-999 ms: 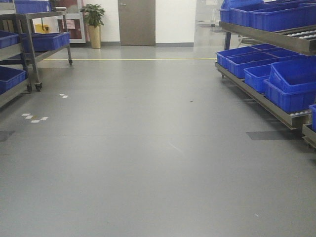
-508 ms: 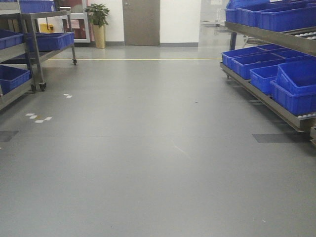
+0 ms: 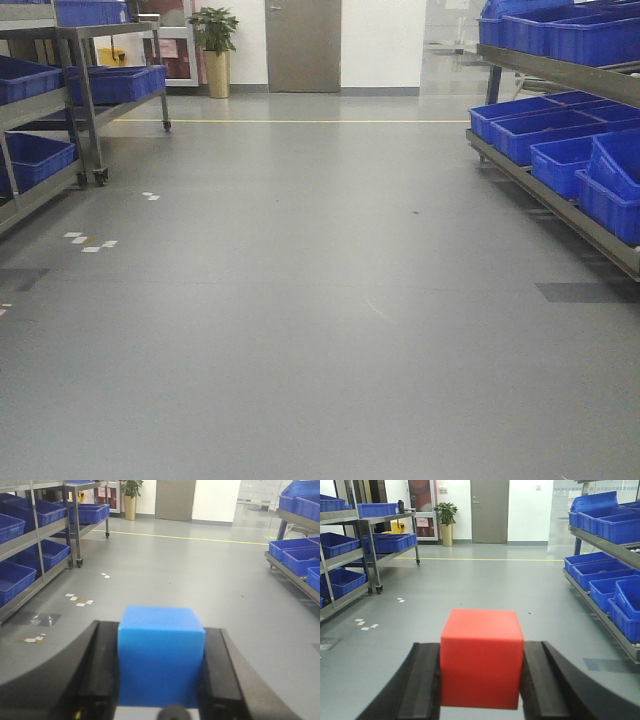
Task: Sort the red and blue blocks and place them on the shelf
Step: 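Drive the base down the aisle carrying both cubes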
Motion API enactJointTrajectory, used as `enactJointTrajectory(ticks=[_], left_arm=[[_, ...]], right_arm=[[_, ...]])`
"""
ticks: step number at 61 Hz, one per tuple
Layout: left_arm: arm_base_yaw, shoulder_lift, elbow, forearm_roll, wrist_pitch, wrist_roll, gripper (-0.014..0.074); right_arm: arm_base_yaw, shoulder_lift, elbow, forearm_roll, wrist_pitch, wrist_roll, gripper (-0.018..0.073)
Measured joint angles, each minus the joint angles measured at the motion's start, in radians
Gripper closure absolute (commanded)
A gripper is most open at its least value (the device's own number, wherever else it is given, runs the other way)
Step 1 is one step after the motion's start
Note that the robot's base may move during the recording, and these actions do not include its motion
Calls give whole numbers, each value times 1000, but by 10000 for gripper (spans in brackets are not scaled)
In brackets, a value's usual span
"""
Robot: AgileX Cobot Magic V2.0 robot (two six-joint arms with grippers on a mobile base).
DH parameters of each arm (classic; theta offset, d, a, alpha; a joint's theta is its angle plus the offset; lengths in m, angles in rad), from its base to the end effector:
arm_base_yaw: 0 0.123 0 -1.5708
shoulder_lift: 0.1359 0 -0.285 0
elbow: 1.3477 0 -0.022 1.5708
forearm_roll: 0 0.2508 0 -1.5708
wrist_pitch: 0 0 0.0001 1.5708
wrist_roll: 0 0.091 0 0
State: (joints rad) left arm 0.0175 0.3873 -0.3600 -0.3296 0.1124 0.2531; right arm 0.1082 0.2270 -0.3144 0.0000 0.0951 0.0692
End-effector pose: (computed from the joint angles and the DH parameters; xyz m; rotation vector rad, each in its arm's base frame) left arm 0.0930 -0.0017 0.2981 -0.0464 1.6171 -0.0734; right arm 0.0671 0.0073 0.2965 -0.0291 1.4927 0.1432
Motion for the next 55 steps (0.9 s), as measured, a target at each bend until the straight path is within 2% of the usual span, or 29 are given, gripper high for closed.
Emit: enactJointTrajectory(ticks=[55], left_arm=[[0, 0, 0, 0, 0, 0, 461]], right_arm=[[0, 0, 0, 0, 0, 0, 502]])
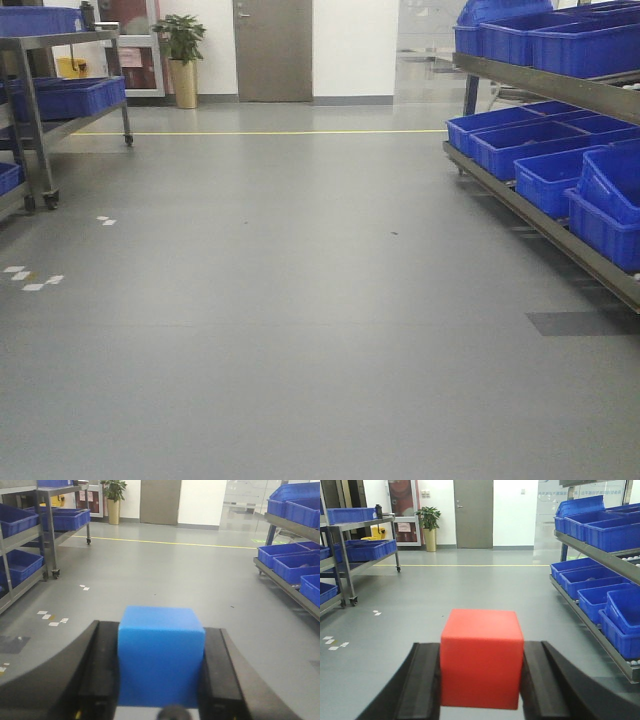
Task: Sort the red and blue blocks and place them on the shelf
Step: 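Drive the base down the aisle carrying both cubes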
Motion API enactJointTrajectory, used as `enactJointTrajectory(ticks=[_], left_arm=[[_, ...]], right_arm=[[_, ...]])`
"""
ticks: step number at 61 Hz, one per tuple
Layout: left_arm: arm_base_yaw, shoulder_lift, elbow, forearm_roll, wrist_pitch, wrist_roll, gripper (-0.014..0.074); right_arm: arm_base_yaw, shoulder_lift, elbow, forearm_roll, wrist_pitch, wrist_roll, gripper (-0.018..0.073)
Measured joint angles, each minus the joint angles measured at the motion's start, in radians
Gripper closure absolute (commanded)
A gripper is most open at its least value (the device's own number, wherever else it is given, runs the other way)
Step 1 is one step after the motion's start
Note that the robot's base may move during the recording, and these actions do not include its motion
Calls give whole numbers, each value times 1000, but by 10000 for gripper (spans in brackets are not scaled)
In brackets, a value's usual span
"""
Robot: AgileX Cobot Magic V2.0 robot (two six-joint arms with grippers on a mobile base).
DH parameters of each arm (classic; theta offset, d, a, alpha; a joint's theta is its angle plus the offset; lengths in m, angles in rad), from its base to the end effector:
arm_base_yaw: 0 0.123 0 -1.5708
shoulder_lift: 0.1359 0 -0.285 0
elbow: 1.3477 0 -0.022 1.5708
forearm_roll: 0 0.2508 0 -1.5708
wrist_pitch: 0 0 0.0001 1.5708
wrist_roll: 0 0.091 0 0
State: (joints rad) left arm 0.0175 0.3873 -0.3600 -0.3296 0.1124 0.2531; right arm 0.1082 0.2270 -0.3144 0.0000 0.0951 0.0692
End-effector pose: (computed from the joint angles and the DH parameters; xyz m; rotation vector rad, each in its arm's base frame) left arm 0.0930 -0.0017 0.2981 -0.0464 1.6171 -0.0734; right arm 0.0671 0.0073 0.2965 -0.0291 1.4927 0.1432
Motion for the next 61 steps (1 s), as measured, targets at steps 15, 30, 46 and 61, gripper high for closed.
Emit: enactJointTrajectory(ticks=[15, 30, 46, 61], left_arm=[[0, 0, 0, 0, 0, 0, 461], [0, 0, 0, 0, 0, 0, 461], [0, 0, 1, 0, 0, 0, 461], [0, 0, 1, 0, 0, 0, 461]], right_arm=[[0, -1, 0, 0, 0, 0, 502], [0, -2, 0, 0, 0, 0, 502], [0, -2, 0, 0, 0, 0, 502], [0, -2, 0, 0, 0, 0, 502]])
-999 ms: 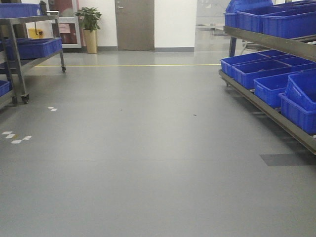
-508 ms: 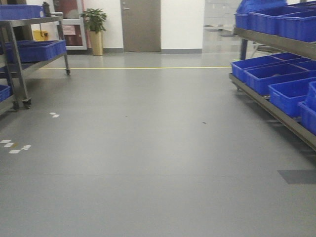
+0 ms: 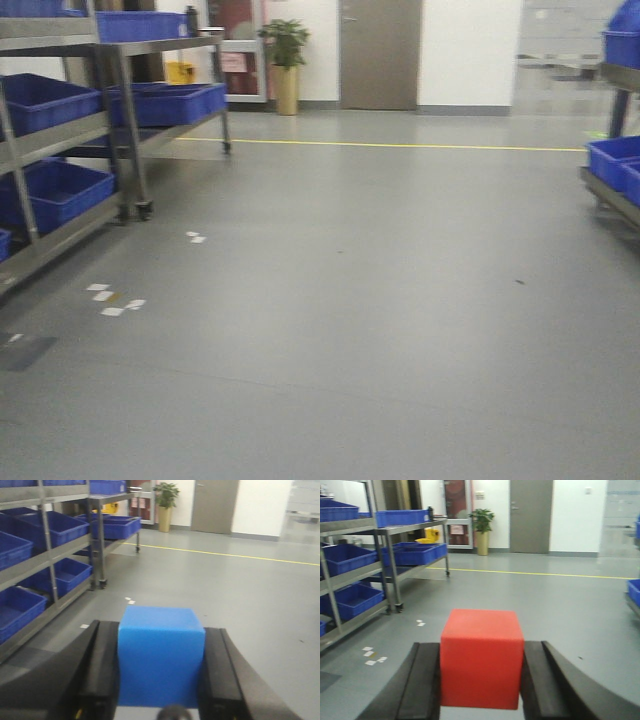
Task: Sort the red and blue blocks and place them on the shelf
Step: 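Drive the base down the aisle carrying both cubes, then turn the base toward the shelf of blue bins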
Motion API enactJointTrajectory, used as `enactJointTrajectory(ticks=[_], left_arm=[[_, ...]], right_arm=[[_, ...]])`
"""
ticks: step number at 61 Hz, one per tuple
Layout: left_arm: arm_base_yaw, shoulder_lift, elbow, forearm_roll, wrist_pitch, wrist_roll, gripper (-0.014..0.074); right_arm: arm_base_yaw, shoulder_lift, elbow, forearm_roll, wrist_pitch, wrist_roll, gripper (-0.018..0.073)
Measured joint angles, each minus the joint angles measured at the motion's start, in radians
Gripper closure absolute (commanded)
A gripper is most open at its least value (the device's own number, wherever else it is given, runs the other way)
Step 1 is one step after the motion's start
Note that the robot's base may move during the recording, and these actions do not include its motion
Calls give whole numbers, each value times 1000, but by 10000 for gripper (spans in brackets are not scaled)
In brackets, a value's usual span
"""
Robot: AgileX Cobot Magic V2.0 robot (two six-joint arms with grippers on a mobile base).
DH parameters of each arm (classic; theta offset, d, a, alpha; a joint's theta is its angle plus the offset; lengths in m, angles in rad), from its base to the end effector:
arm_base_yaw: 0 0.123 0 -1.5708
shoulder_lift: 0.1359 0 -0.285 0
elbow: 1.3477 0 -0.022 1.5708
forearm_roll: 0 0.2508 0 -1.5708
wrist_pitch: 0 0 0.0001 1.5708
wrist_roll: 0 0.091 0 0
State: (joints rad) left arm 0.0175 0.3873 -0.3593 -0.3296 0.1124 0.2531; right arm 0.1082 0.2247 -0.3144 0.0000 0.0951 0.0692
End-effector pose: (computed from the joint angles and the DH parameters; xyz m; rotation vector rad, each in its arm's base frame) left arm 0.0931 -0.0017 0.2978 -0.0465 1.6178 -0.0734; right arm 0.0667 0.0072 0.2967 -0.0291 1.4904 0.1433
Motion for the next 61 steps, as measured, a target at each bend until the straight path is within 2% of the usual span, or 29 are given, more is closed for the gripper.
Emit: enactJointTrajectory(ticks=[61], left_arm=[[0, 0, 0, 0, 0, 0, 462]], right_arm=[[0, 0, 0, 0, 0, 0, 502]])
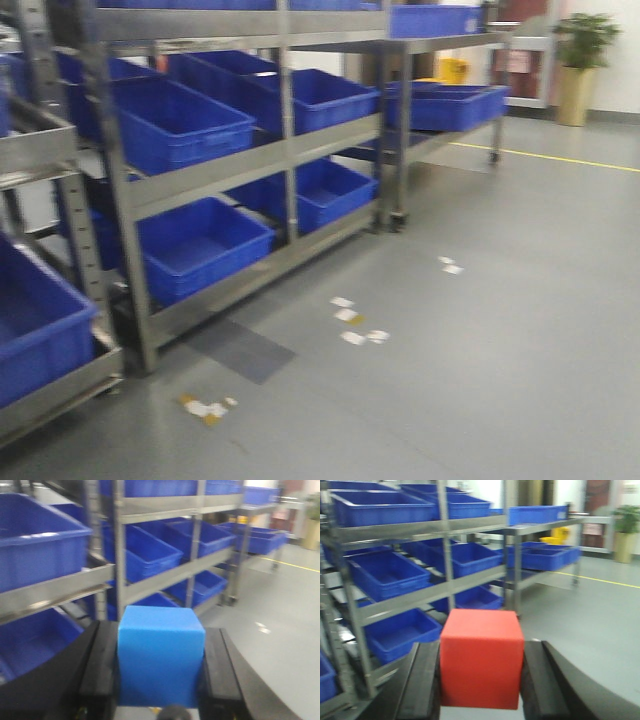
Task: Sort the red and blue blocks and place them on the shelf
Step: 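Turn the base toward the shelf of blue bins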
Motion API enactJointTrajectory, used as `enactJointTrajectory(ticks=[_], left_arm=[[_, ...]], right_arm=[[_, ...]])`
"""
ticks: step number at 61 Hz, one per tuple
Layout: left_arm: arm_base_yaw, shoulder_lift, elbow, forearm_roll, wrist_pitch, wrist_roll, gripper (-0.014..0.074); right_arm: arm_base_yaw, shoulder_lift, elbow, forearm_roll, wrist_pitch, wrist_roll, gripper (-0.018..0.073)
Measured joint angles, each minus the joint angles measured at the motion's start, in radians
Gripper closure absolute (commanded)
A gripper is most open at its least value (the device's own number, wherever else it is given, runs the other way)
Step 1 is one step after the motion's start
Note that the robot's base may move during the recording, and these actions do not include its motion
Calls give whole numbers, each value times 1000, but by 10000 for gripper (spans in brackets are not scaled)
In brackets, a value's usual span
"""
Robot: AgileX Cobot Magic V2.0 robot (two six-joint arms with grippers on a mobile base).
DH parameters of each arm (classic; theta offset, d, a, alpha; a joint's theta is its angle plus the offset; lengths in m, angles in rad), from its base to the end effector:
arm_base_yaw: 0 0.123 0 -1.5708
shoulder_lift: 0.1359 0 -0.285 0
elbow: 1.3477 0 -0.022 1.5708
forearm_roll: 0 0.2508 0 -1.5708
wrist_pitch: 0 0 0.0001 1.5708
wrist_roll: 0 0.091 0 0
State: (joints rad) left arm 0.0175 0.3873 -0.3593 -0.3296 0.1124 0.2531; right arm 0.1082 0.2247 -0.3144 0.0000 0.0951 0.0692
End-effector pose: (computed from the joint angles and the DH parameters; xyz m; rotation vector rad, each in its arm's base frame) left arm 0.0931 -0.0017 0.2978 -0.0465 1.6178 -0.0734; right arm 0.0667 0.0072 0.2967 -0.0291 1.4904 0.1433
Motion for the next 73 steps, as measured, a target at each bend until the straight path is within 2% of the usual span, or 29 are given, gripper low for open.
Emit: enactJointTrajectory(ticks=[73], left_arm=[[0, 0, 0, 0, 0, 0, 461]], right_arm=[[0, 0, 0, 0, 0, 0, 502]])
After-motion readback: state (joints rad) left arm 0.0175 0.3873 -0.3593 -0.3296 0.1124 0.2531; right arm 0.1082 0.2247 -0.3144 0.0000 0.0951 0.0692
